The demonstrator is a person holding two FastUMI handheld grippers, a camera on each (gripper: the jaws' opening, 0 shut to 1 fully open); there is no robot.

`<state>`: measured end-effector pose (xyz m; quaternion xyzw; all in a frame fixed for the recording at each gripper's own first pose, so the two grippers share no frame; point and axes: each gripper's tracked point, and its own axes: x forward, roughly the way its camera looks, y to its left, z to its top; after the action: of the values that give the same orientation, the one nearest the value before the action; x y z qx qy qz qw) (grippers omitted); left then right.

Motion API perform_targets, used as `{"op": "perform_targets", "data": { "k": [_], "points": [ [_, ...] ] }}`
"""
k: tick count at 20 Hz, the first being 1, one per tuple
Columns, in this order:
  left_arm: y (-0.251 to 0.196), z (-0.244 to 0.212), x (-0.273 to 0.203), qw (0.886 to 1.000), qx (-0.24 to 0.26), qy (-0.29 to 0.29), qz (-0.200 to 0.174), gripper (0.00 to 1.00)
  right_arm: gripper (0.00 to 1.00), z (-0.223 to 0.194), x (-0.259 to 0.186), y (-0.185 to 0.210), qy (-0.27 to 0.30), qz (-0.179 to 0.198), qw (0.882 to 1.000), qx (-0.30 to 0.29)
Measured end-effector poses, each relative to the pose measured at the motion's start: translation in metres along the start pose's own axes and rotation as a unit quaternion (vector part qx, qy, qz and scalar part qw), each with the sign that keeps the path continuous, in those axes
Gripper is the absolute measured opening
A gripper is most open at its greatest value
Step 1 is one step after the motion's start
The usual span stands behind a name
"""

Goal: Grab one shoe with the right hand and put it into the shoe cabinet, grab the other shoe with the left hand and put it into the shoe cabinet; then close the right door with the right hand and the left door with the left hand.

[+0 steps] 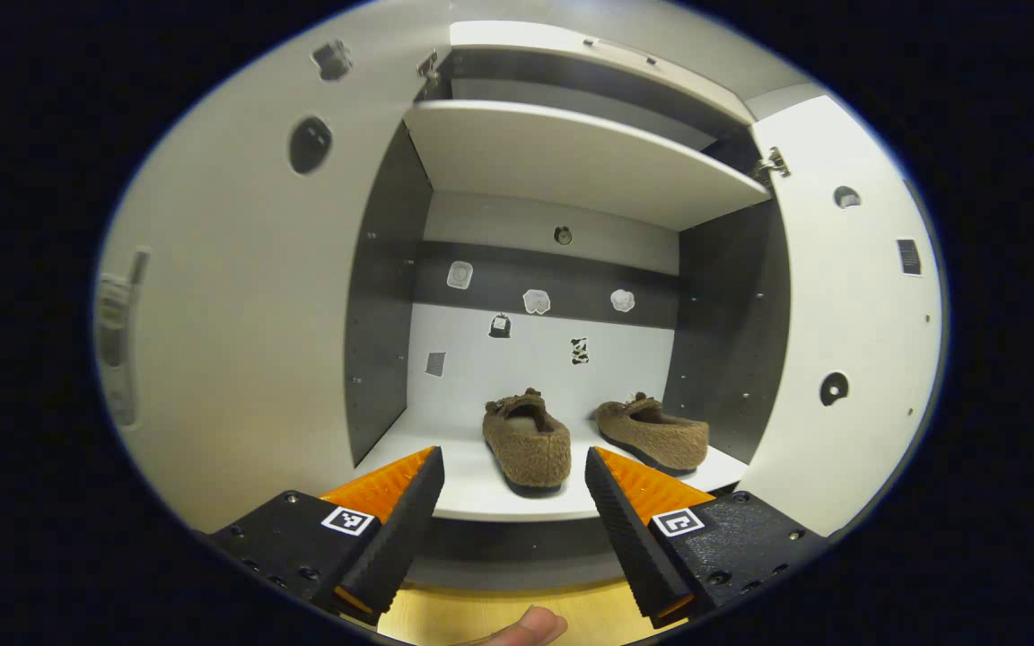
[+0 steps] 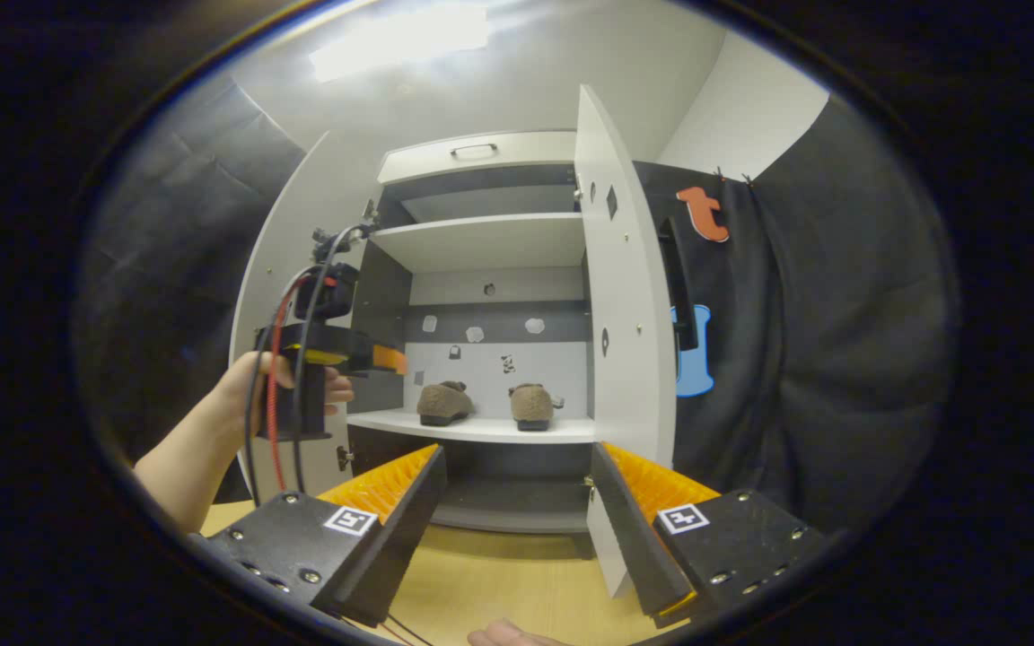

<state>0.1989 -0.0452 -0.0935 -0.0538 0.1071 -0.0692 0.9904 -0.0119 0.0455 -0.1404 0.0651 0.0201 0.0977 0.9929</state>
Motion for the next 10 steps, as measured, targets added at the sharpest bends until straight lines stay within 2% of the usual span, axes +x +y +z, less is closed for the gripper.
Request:
{"op": "perform_targets", "data": {
  "k": [6,8,10],
  "points": [
    [-0.007,0.016,-0.109,0.998,0.019,-0.053,-0.016,0.96,0.98,0.024,-0.030,-0.020,-0.003,-0.011,1.000,0.018],
    [-0.009,0.007,-0.139,0.999,0.018,-0.046,-0.022,0.92,0.98,0.031,-0.034,-0.032,0.001,-0.010,1.000,0.020],
    [-0.008,0.000,-0.163,0.999,0.017,-0.041,-0.028,0.96,0.98,0.035,-0.032,-0.052,0.006,-0.012,1.000,0.014]
  ]
}}
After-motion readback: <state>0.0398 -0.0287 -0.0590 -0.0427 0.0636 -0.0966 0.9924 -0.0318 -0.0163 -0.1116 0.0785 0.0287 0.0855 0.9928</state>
